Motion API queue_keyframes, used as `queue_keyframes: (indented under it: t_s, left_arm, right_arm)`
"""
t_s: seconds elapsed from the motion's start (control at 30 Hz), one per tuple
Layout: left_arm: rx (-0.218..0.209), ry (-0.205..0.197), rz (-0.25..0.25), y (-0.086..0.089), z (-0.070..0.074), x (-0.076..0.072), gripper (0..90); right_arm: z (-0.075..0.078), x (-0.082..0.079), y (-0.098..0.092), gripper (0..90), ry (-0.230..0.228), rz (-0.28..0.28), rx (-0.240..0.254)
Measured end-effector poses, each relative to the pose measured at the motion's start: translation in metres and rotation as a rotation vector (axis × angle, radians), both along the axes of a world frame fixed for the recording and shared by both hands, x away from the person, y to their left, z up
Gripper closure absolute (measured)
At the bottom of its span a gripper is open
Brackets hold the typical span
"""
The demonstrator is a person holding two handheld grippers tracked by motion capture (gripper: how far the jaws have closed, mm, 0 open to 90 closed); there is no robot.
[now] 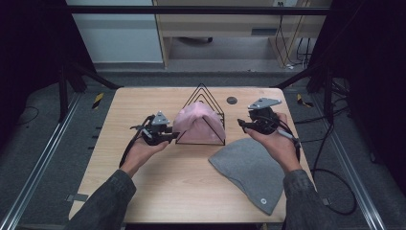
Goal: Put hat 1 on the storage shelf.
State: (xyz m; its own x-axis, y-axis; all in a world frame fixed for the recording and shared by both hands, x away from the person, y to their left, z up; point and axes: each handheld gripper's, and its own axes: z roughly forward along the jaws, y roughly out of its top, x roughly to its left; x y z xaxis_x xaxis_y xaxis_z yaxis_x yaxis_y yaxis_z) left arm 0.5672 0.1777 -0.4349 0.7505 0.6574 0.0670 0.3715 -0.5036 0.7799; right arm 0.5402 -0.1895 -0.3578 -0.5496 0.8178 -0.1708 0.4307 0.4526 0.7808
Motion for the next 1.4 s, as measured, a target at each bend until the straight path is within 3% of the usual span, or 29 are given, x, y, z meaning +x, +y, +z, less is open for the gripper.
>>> queue_keyframes:
  t_s: [0.03, 0.17, 0.3, 0.4, 0.5, 0.67, 0.8, 1.13, 1.4]
  left_arm:
    - [-0.001, -0.005, 0.004, 0.001, 0.001, -0.002, 55.3]
    - [-0.015, 0.013, 0.022, 0.009, 0.004, -0.013, 39.1]
    - [0.029, 0.022, 0.016, 0.019, 0.000, -0.030, 24.7]
    - [0.007, 0.049, 0.022, 0.033, -0.004, -0.043, 15.8]
    - [0.024, 0.041, 0.047, 0.047, -0.006, -0.056, 9.3]
    - [0.029, 0.044, 0.069, 0.071, -0.012, -0.076, 7.2]
    - [0.036, 0.054, 0.084, 0.082, -0.017, -0.083, 7.2]
    - [0.043, 0.067, 0.108, 0.088, -0.020, -0.083, 7.9]
    - [0.048, 0.070, 0.116, 0.089, -0.021, -0.083, 8.3]
  right_arm:
    - [-0.004, 0.000, -0.005, 40.9, 0.014, -0.015, -0.006]
    - [-0.023, 0.000, -0.025, 36.7, 0.066, -0.067, 0.006]
    - [-0.043, 0.000, -0.044, 34.8, 0.126, -0.097, 0.029]
    - [-0.059, 0.001, -0.057, 39.1, 0.169, -0.124, 0.045]
    - [-0.074, 0.002, -0.071, 45.3, 0.201, -0.149, 0.047]
    - [-0.096, 0.005, -0.085, 51.0, 0.250, -0.193, 0.033]
    - [-0.107, 0.008, -0.094, 51.5, 0.275, -0.227, 0.035]
    - [-0.121, 0.008, -0.097, 54.5, 0.321, -0.239, 0.031]
    - [-0.126, 0.005, -0.097, 65.8, 0.334, -0.212, 0.016]
